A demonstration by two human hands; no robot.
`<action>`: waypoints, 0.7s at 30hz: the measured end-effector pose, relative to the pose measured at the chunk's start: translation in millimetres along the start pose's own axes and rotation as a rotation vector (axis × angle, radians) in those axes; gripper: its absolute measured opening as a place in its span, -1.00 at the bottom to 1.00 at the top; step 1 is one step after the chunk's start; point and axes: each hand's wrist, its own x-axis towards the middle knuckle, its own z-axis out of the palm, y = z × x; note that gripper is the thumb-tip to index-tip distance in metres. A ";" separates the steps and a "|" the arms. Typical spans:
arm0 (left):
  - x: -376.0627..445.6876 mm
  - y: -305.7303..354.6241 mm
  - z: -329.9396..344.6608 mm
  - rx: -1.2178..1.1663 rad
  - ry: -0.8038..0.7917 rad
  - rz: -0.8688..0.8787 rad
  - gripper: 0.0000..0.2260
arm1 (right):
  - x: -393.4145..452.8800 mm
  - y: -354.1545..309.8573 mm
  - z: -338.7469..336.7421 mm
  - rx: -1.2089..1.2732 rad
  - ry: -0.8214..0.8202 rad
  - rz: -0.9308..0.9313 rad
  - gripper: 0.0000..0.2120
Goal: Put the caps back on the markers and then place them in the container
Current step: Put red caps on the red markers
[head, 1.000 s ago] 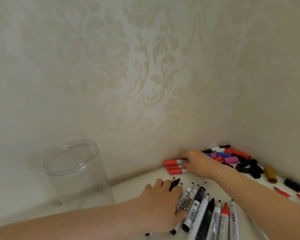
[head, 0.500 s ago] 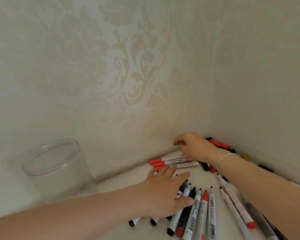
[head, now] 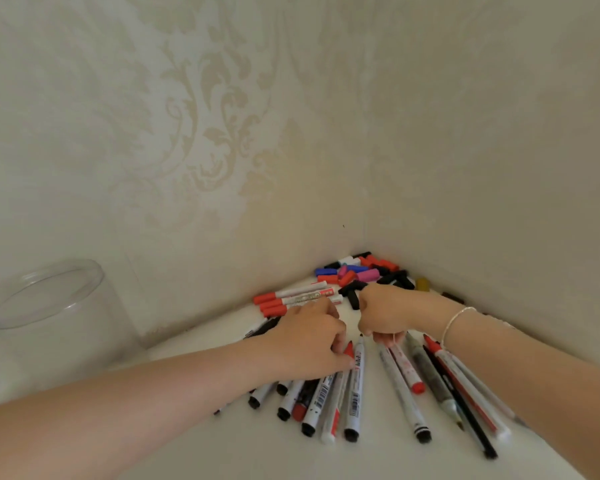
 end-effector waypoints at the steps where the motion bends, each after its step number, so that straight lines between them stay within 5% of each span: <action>1: -1.6 3.9 1.7 0.041 -0.009 -0.003 -0.83 | -1.2 2.7 -0.2 -0.011 0.042 -0.003 -0.88; 11: 4.4 26.3 10.8 0.258 -0.086 -0.092 -0.65 | -15.5 45.6 -12.1 0.211 0.389 0.016 -0.78; 16: 19.6 24.2 -21.2 -0.147 0.083 -0.149 -0.64 | -11.1 66.3 -11.0 0.271 0.543 -0.001 -0.87; 21: 30.5 8.0 -58.0 -0.413 0.236 -0.250 -0.77 | 4.4 61.0 -6.0 0.342 0.585 -0.028 -0.69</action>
